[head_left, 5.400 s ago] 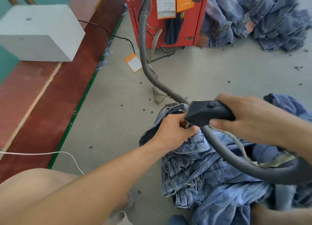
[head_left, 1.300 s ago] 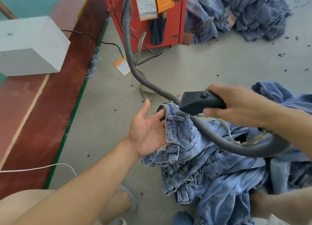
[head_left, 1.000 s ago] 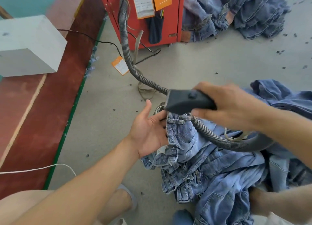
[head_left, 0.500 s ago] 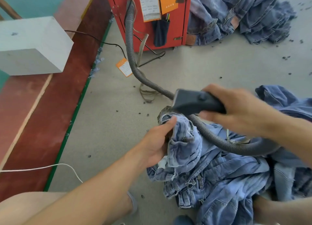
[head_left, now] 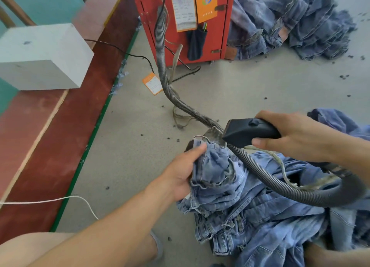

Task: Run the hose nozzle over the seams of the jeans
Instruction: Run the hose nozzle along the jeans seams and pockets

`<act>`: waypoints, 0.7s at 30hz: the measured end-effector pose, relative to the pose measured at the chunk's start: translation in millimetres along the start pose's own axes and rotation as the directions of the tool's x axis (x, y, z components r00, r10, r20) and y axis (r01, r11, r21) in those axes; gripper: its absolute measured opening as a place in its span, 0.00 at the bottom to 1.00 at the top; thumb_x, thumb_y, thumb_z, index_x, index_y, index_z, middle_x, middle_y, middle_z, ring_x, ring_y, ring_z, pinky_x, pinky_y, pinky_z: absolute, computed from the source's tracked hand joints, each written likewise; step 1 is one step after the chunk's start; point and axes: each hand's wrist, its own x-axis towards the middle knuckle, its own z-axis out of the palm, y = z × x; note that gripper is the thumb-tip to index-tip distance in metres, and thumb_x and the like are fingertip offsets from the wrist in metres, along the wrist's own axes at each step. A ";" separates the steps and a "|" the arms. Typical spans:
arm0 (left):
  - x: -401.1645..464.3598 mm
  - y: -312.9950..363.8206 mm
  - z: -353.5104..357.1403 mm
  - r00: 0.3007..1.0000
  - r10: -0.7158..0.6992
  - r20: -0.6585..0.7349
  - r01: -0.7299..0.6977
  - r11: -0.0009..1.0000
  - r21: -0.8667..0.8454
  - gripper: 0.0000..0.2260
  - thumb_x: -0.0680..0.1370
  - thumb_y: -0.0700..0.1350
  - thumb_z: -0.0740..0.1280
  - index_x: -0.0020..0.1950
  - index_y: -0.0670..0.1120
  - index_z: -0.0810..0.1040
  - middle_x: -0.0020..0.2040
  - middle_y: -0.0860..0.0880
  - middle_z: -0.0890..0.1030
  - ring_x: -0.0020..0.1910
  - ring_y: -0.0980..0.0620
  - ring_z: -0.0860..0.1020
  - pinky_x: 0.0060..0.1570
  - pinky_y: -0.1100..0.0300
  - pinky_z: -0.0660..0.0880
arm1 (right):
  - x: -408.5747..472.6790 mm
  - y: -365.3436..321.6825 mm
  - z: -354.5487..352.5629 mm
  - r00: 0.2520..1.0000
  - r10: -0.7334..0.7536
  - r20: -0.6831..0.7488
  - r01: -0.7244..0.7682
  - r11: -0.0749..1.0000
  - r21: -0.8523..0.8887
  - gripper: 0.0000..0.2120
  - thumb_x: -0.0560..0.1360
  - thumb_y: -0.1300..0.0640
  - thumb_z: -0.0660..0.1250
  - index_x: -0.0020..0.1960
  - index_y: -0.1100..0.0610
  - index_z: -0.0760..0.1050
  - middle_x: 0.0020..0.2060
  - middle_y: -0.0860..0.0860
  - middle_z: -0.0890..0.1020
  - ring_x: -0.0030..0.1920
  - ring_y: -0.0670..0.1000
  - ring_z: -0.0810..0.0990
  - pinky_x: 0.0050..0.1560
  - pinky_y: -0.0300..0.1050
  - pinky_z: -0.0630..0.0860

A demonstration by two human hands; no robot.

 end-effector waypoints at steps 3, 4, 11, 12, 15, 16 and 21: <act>5.3 0.0 -2.5 0.996 0.085 -0.033 -0.082 0.995 0.063 0.14 0.86 0.39 0.60 0.67 0.46 0.80 0.58 0.42 0.86 0.56 0.43 0.86 0.51 0.52 0.84 | 2.3 -1.2 0.3 1.000 -0.016 0.026 0.016 1.000 0.000 0.10 0.76 0.40 0.69 0.52 0.40 0.71 0.39 0.33 0.80 0.35 0.42 0.80 0.35 0.45 0.73; 5.3 1.1 -3.2 0.995 0.093 -0.024 -0.091 0.993 0.069 0.15 0.86 0.36 0.58 0.66 0.46 0.80 0.58 0.42 0.86 0.54 0.44 0.86 0.49 0.53 0.84 | 2.7 -1.5 -1.1 0.999 -0.018 0.031 0.018 1.000 0.006 0.11 0.75 0.40 0.69 0.52 0.41 0.71 0.39 0.34 0.81 0.35 0.42 0.80 0.35 0.44 0.73; -3.0 4.6 -2.0 0.990 0.132 0.056 -0.131 0.991 -0.012 0.20 0.83 0.27 0.55 0.68 0.41 0.79 0.61 0.37 0.84 0.58 0.40 0.84 0.58 0.46 0.82 | 4.9 -12.2 -2.0 0.995 -0.014 0.099 0.012 1.000 0.026 0.09 0.77 0.42 0.70 0.53 0.42 0.73 0.35 0.43 0.82 0.33 0.43 0.80 0.34 0.37 0.73; -4.8 2.4 0.0 0.988 0.126 0.090 -0.125 0.992 -0.011 0.20 0.83 0.27 0.55 0.69 0.41 0.78 0.63 0.36 0.82 0.60 0.39 0.83 0.61 0.44 0.80 | 5.6 -17.4 3.6 0.995 -0.031 0.097 0.031 1.000 0.004 0.09 0.77 0.42 0.70 0.52 0.41 0.72 0.35 0.43 0.82 0.34 0.41 0.80 0.33 0.35 0.72; -6.7 -1.7 4.9 0.980 0.116 0.160 -0.116 0.993 -0.009 0.22 0.82 0.27 0.55 0.73 0.40 0.74 0.68 0.35 0.79 0.67 0.35 0.78 0.68 0.38 0.74 | 8.6 -29.4 15.9 0.993 -0.114 -0.005 0.114 0.993 0.002 0.09 0.78 0.44 0.70 0.53 0.41 0.71 0.34 0.44 0.80 0.36 0.38 0.79 0.33 0.33 0.71; -6.9 -0.7 4.7 0.978 0.122 0.169 -0.121 0.993 -0.018 0.22 0.82 0.27 0.54 0.74 0.40 0.74 0.68 0.35 0.78 0.68 0.35 0.77 0.69 0.38 0.73 | 9.9 -30.2 14.9 0.990 -0.127 -0.064 0.128 0.992 0.017 0.10 0.78 0.44 0.71 0.54 0.41 0.71 0.34 0.43 0.80 0.36 0.37 0.79 0.34 0.32 0.71; -7.1 10.6 0.1 0.978 0.155 0.136 -0.143 0.985 -0.092 0.21 0.82 0.26 0.55 0.71 0.38 0.75 0.64 0.34 0.81 0.63 0.37 0.81 0.63 0.42 0.79 | 7.7 -12.4 -6.4 0.993 -0.063 -0.095 0.065 0.998 0.016 0.09 0.77 0.45 0.72 0.53 0.44 0.73 0.37 0.44 0.81 0.37 0.39 0.79 0.33 0.36 0.69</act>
